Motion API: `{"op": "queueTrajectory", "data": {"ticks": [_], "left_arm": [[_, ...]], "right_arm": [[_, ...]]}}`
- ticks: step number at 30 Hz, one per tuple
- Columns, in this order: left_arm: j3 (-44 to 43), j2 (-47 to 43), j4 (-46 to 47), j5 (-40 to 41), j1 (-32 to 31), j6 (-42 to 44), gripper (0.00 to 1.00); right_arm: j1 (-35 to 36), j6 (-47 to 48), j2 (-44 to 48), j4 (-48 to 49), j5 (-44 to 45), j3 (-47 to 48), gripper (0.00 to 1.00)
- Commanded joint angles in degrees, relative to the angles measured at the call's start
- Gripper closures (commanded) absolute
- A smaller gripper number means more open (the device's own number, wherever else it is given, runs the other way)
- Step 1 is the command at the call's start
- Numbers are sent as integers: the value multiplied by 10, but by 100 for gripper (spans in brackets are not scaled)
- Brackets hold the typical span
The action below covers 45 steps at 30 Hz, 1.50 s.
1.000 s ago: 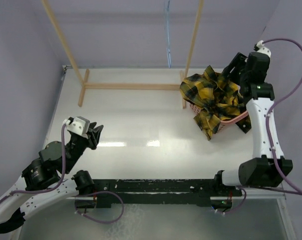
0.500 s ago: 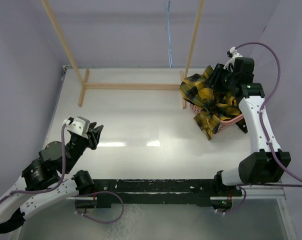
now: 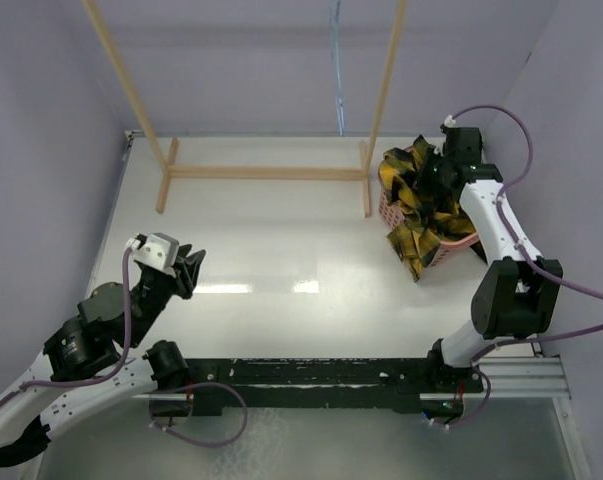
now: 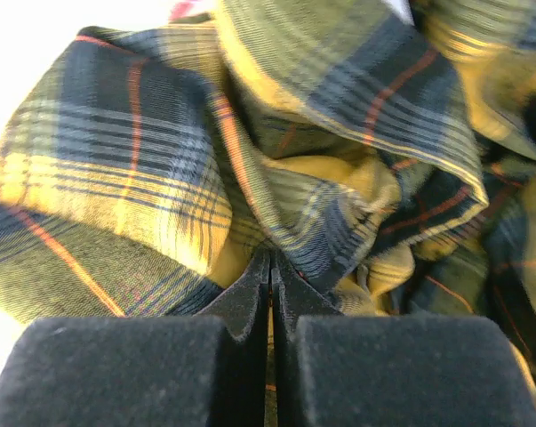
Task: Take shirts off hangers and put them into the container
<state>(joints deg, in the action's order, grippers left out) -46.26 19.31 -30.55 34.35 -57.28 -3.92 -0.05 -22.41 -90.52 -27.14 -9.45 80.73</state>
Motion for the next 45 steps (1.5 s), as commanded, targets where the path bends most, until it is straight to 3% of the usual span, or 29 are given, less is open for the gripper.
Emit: {"op": "queueTrajectory", "data": {"ticks": [1,4,14,20,22,26,31,32,34,35,38,45], "left_arm": [[-1,-6,16,9,3,-7,64],[-1,-9,17,8,3,-6,64],[-1,-13,18,7,3,-6,64],[-1,-9,17,9,3,-6,63],[0,-7,18,9,4,-5,63],[0,-2,19,8,3,-3,63],[0,0,18,8,3,-3,63],[-1,-1,17,9,3,-4,63],[-1,-3,16,9,3,-5,63],[-1,-5,17,10,4,-5,63],[0,-10,19,8,3,-6,63],[0,-8,20,0,4,-5,63]], "right_arm": [[-9,-31,5,2,129,-30,100],[-13,-43,-7,19,170,-56,99],[-14,-58,-177,54,126,-63,100],[-14,-62,-123,55,141,-65,100],[-15,-58,-78,43,150,-60,92],[-14,-52,-4,29,147,-41,66],[-14,-55,80,5,185,-8,49],[-14,-57,95,-5,214,-2,41],[-14,-60,128,-25,276,3,12],[-14,-58,142,-28,305,2,6],[-23,-52,172,-28,346,-22,3],[-99,-128,207,-6,325,-115,17]]}}
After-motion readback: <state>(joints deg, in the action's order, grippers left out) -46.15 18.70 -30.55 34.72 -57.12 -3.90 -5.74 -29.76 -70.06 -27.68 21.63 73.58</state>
